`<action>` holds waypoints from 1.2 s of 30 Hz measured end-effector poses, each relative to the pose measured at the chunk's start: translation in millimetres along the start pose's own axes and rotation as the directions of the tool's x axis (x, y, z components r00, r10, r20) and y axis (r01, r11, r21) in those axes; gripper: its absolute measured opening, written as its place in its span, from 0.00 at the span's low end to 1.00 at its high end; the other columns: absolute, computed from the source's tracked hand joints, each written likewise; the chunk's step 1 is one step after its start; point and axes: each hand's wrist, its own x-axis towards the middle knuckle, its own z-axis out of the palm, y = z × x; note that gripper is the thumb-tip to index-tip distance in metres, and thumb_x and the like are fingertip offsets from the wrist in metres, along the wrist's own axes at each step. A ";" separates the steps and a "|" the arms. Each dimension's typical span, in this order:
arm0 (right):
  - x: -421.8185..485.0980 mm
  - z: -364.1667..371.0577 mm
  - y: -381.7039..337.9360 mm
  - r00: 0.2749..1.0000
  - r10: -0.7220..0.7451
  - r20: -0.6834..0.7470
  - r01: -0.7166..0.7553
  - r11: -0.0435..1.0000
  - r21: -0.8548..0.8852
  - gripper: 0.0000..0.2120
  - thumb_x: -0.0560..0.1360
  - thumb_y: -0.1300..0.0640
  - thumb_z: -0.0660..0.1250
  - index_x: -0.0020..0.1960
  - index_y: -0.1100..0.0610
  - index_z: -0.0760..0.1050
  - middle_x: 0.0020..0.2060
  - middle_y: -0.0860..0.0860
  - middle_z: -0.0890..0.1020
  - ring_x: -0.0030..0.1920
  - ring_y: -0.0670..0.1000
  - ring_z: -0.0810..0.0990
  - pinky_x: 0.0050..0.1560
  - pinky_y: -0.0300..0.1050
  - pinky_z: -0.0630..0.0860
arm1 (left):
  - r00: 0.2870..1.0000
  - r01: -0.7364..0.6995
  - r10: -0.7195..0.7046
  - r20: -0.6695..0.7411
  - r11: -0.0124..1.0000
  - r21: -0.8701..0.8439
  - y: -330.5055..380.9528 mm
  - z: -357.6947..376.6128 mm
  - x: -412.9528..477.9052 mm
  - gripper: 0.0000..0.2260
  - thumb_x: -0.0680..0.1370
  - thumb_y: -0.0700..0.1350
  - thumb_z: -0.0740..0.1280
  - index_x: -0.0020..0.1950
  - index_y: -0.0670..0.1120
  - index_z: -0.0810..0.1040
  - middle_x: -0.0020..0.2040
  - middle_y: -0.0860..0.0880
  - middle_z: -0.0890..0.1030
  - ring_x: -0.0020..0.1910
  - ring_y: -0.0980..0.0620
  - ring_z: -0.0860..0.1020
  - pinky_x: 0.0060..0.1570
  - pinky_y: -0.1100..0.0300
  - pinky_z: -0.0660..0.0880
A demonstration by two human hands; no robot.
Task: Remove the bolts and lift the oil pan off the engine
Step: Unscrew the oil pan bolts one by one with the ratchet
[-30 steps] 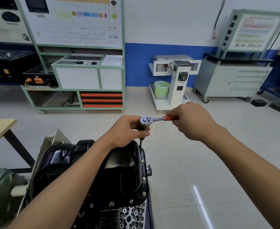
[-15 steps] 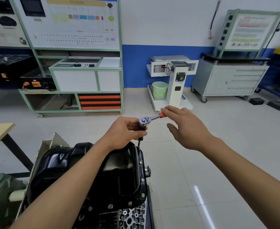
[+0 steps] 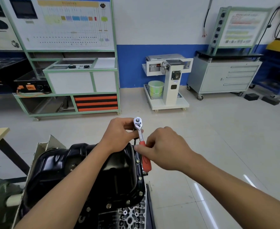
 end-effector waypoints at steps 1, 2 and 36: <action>1.6 -0.1 -2.4 1.000 0.008 0.000 -0.008 1.000 0.015 0.27 0.73 0.37 0.68 0.25 0.55 0.72 0.19 0.49 0.69 0.25 0.49 0.68 0.29 0.42 0.62 | 1.000 -0.001 0.001 -0.015 1.000 -0.001 -0.2 -0.4 -0.1 0.13 0.74 0.35 0.76 0.42 0.55 0.86 0.42 0.53 0.87 0.45 0.55 0.86 0.49 0.63 0.81; 2.9 -0.6 -3.5 1.000 0.016 0.003 -0.016 1.000 0.024 0.27 0.73 0.37 0.69 0.24 0.55 0.71 0.18 0.48 0.68 0.25 0.49 0.68 0.29 0.42 0.62 | 1.000 -0.002 0.002 -0.027 1.000 -0.001 -0.1 -0.5 -0.4 0.14 0.74 0.35 0.76 0.42 0.56 0.86 0.42 0.53 0.87 0.45 0.55 0.86 0.48 0.64 0.81; 33.5 -32.8 34.8 0.977 -0.198 -0.078 0.134 0.857 -0.497 0.10 0.82 0.46 0.58 0.49 0.50 0.74 0.48 0.51 0.80 0.47 0.58 0.77 0.37 0.47 0.67 | 0.989 0.053 -0.037 0.143 0.993 -0.108 -0.5 -6.1 3.2 0.08 0.74 0.35 0.77 0.51 0.41 0.84 0.42 0.49 0.85 0.41 0.47 0.85 0.45 0.60 0.79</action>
